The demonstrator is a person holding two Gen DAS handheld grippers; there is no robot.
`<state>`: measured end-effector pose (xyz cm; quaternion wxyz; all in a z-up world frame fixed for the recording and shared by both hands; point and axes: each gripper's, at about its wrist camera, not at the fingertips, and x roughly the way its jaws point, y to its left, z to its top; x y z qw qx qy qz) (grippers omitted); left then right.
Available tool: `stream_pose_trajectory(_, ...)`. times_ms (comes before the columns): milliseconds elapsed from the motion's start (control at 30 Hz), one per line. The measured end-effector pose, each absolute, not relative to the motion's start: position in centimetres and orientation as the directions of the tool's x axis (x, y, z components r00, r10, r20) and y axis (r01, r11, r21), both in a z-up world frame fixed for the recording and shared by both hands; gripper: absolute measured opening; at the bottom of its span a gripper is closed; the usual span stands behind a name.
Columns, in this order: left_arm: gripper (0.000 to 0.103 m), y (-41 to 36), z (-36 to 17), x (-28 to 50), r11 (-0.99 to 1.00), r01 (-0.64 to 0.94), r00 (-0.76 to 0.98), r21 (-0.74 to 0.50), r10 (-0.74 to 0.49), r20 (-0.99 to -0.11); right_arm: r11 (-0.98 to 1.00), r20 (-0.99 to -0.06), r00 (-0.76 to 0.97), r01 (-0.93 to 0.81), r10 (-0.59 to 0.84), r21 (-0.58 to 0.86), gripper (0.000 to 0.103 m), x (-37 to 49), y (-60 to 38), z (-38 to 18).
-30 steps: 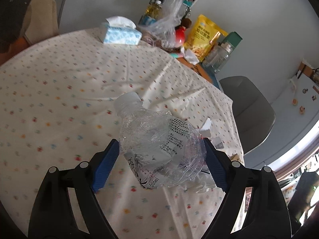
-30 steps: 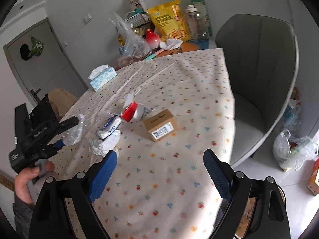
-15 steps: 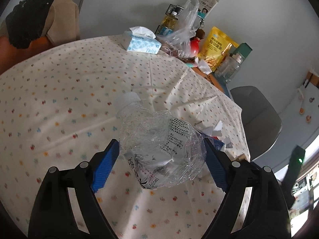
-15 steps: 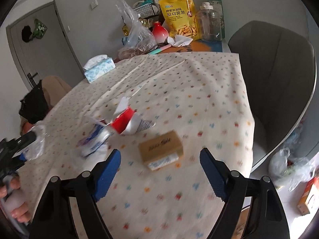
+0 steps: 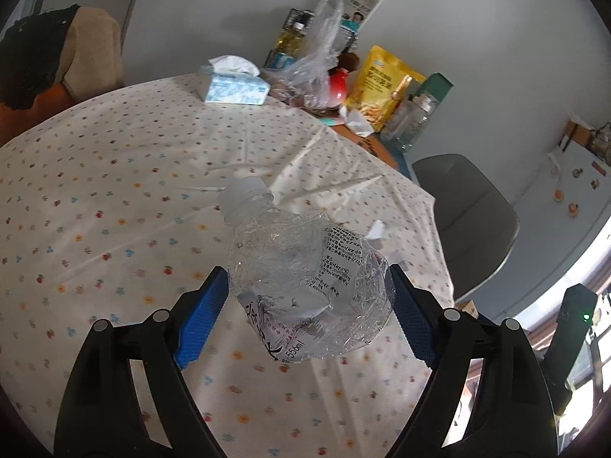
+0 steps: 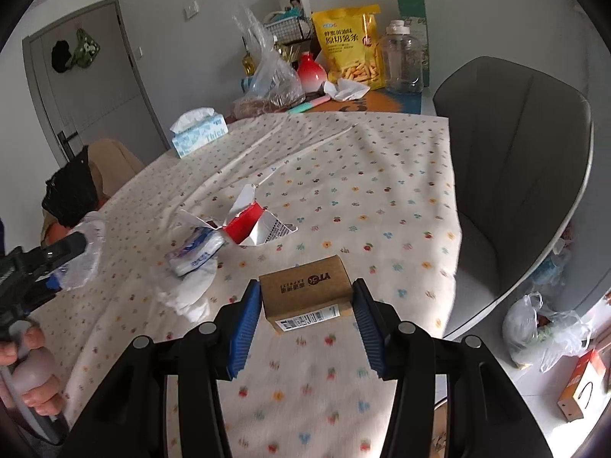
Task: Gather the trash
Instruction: 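Grasp the small brown cardboard box with the right tool while the left tool holds the bottle, then carry the bottle and box with both tools over the floor bin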
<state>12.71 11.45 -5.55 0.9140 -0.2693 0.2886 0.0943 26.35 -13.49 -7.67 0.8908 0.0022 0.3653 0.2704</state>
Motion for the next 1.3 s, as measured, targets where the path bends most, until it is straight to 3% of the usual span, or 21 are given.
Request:
stream_pose_trajectory(700, 0.083, 1.2, -2.8, 16.1, 0.916, -0.118, 0.825, -0.384, -0.125, -0.552, 0.900, -0.591, 0.679, -0.344, 0.435, 0.267, 0.048, 22.2, -24.5, -5.3)
stream_pose_trajectory(1300, 0.083, -12.8, -5.2, 20.5, 0.942, 0.132, 0.706, -0.307, -0.307, -0.638, 0.936, -0.672, 0.680, -0.059, 0.293, 0.348, 0.050, 21.2, -37.2, -12.5)
